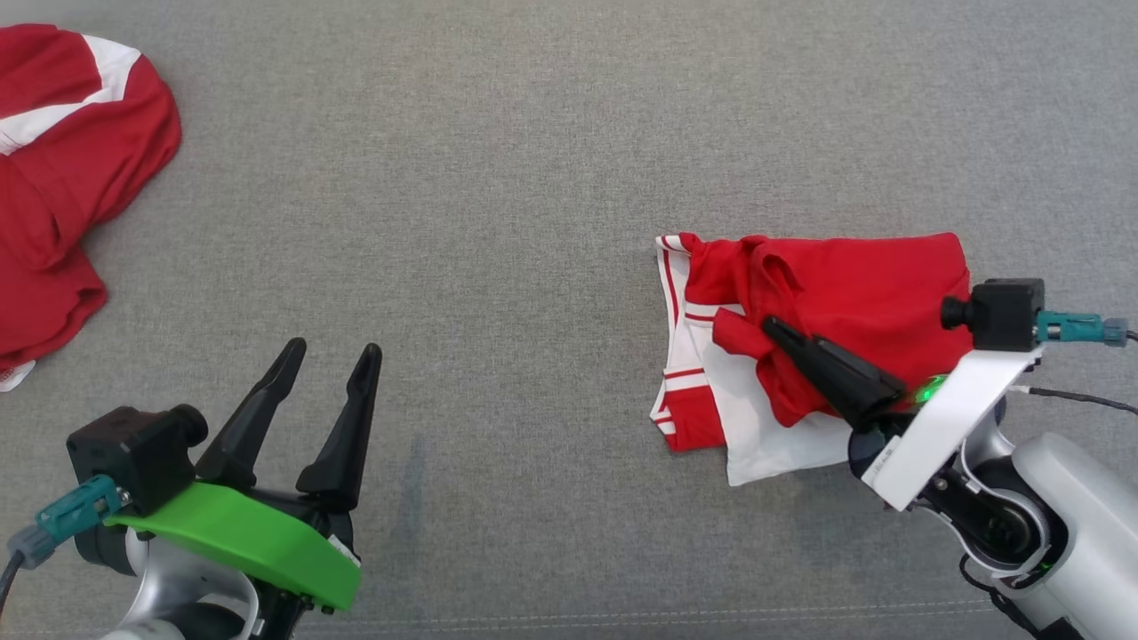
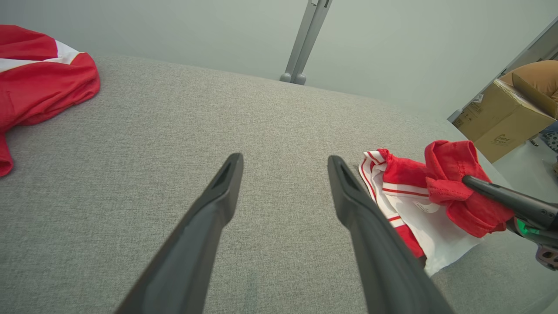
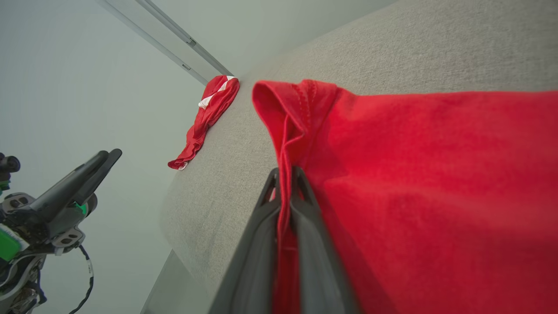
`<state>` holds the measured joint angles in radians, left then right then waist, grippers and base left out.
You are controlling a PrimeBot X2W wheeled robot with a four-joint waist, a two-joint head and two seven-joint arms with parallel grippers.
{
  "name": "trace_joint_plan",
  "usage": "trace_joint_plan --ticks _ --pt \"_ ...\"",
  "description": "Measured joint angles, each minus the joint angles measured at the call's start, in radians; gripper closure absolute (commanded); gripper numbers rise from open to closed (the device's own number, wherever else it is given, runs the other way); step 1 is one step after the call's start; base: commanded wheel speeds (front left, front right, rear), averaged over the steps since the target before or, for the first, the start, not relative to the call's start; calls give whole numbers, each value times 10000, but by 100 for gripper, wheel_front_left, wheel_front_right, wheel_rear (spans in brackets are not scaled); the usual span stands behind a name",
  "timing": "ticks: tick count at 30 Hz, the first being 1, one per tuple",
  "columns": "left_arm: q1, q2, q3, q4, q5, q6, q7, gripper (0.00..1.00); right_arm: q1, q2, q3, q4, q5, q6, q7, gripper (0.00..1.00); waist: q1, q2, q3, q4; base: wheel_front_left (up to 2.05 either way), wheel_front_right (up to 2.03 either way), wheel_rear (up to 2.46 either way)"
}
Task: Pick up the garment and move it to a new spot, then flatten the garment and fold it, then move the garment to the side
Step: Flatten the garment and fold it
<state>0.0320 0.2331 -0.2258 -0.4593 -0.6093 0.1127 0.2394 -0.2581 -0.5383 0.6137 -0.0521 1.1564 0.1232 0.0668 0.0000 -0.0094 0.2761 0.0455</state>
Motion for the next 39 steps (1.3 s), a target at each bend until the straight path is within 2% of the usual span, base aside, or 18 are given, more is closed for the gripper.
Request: trace_joint_plan --ticks 5,12,13,14,15,21,27,30,35,37,39 --pt "-1 -36 -27 86 -6 0 0 0 -358 706 541 217 -654 -31 13 100 0 0 125 3 0 0 0" --pt "-12 -79 -59 247 -8 -29 -73 0 -868 1085 761 757 -1143 -249 8 99 0 0 196 -10 0 0 0" --pt "-12 -81 -58 259 -8 -29 -73 0 -922 1151 771 832 -1187 -318 -2 69 1 0 203 -17 0 0 0" --pt "-12 -81 -56 268 -8 -29 -75 0 -984 1229 811 901 -1244 -378 -2 27 1 0 211 -26 0 0 0" --pt "-12 -82 -50 282 -8 -29 -75 0 -1045 1310 869 951 -1323 -397 -4 0 0 0 217 -38 0 0 0" --pt "-12 -82 77 337 -8 -29 -130 0 -1269 1693 1519 907 -1732 -324 13 0 1 0 216 -229 0 0 0" --pt "-12 -81 290 380 -10 -29 -261 0 -1268 1605 1181 500 -1885 -291 -370 0 0 0 155 -457 0 0 0" --pt "-12 -134 299 359 -10 -29 -368 0 -1208 957 554 520 -1983 -571 -644 0 1 0 109 -509 0 0 0" --pt "-14 -213 291 301 -8 -29 -510 0 -663 -343 -500 1256 -2088 -1267 -1018 0 1 0 97 -524 0 0 0" --pt "-14 -224 259 290 -6 -29 -514 0 -335 -619 -780 1534 -1985 -1354 -1104 0 0 0 122 -471 0 0 0" --pt "-16 -222 263 268 6 -29 -522 0 -78 -635 -899 1726 -1791 -1436 -1145 0 0 0 154 -401 0 0 0"
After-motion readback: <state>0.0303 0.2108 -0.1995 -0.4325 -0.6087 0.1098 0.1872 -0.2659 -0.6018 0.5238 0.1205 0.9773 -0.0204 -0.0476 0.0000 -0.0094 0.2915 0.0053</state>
